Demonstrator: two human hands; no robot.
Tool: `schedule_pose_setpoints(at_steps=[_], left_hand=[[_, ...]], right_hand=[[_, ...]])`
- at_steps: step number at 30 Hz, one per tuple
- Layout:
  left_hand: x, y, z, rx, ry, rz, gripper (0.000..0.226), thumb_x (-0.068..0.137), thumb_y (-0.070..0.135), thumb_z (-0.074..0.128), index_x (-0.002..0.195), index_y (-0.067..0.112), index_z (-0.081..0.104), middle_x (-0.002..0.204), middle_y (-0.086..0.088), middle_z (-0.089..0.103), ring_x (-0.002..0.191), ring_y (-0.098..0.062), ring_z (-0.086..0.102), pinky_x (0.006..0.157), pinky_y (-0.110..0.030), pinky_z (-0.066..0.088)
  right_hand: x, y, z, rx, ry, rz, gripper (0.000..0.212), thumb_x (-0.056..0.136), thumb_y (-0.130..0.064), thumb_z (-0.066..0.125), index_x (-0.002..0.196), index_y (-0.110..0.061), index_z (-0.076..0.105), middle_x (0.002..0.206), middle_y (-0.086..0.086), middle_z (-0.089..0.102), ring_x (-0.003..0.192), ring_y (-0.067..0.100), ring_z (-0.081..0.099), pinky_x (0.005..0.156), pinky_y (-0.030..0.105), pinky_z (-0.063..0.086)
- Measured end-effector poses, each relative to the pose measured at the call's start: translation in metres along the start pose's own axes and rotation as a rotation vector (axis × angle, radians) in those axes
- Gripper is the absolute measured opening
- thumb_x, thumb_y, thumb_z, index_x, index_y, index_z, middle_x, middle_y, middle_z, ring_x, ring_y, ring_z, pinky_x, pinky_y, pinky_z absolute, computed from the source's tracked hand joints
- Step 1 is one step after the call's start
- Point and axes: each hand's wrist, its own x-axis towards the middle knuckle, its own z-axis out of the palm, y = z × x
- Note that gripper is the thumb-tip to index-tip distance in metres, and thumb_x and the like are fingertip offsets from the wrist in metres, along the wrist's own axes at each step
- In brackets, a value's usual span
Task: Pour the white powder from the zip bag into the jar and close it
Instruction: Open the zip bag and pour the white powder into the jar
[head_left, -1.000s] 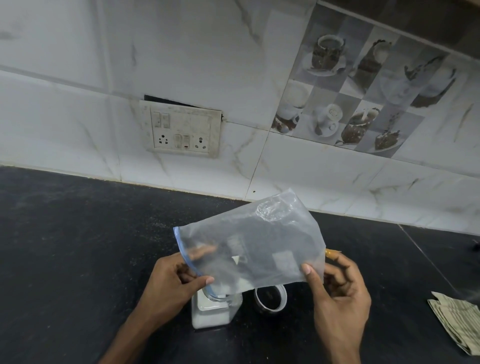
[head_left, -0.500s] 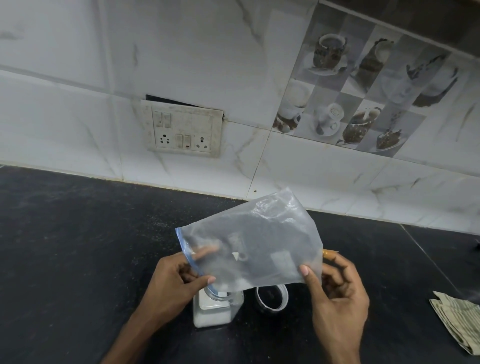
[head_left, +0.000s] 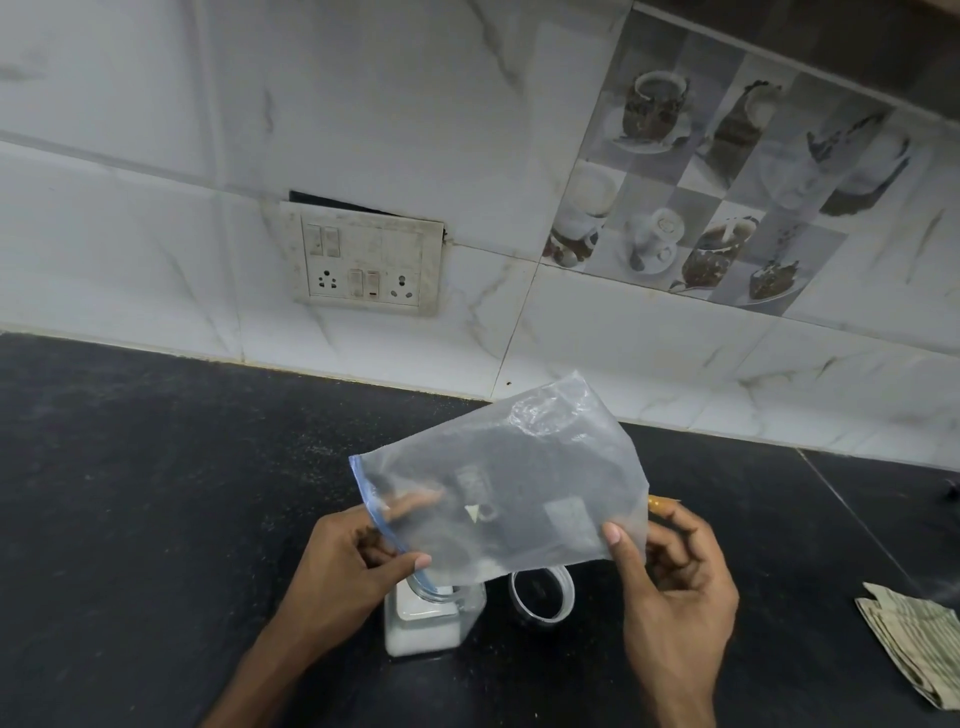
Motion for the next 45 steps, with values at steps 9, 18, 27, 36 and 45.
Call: schedule_pose_setpoints(at_steps=[9,18,27,36,45], left_hand=[[0.0025,-0.0062,-0.0006,0.029,0.006,0.001,0.063,0.068,0.003,0.086,0.103,0.052,0.068,0.07,-0.008,0.076,0.053,-0.011,0.067,0.058,-0.022,0.057],[0.0028,-0.0021,-0.0007,0.029,-0.003,0.004,0.065,0.068,0.001,0.086,0.101,0.054,0.067,0.068,0.006,0.077,0.05,-0.001,0.063,0.056,-0.015,0.054],[0.0019,-0.0009,-0.0008,0.016,0.016,-0.01,0.071,0.067,0.001,0.086,0.09,0.065,0.066,0.07,0.008,0.077,0.052,-0.003,0.067,0.058,-0.018,0.057],[0.0011,-0.0008,0.0005,0.043,0.004,-0.017,0.055,0.067,0.001,0.086,0.106,0.035,0.068,0.07,0.002,0.077,0.05,0.001,0.064,0.055,-0.012,0.052],[0.0007,-0.0024,-0.0003,0.052,-0.005,-0.04,0.053,0.067,-0.002,0.085,0.11,0.025,0.069,0.067,0.01,0.076,0.049,0.004,0.064,0.054,-0.01,0.052]], right_hand=[[0.0004,-0.0014,0.0001,-0.002,-0.034,0.001,0.04,0.074,0.003,0.079,0.104,-0.02,0.065,0.085,-0.001,0.078,0.08,0.009,0.074,0.078,0.018,0.056],[0.0003,-0.0033,-0.0003,-0.016,-0.035,-0.005,0.039,0.074,0.001,0.079,0.104,-0.021,0.065,0.085,-0.004,0.078,0.083,0.01,0.074,0.081,0.021,0.057],[-0.0007,-0.0034,-0.0007,-0.037,-0.039,0.013,0.04,0.074,-0.001,0.08,0.105,-0.023,0.065,0.084,-0.004,0.078,0.084,0.009,0.074,0.086,0.031,0.057],[-0.0002,-0.0023,-0.0009,-0.034,-0.004,0.01,0.045,0.073,-0.001,0.081,0.105,-0.029,0.064,0.084,-0.006,0.078,0.084,0.01,0.074,0.089,0.035,0.056],[-0.0006,-0.002,-0.0007,-0.027,-0.027,0.004,0.042,0.073,-0.002,0.08,0.105,-0.025,0.064,0.084,-0.003,0.078,0.084,0.011,0.074,0.09,0.047,0.056]])
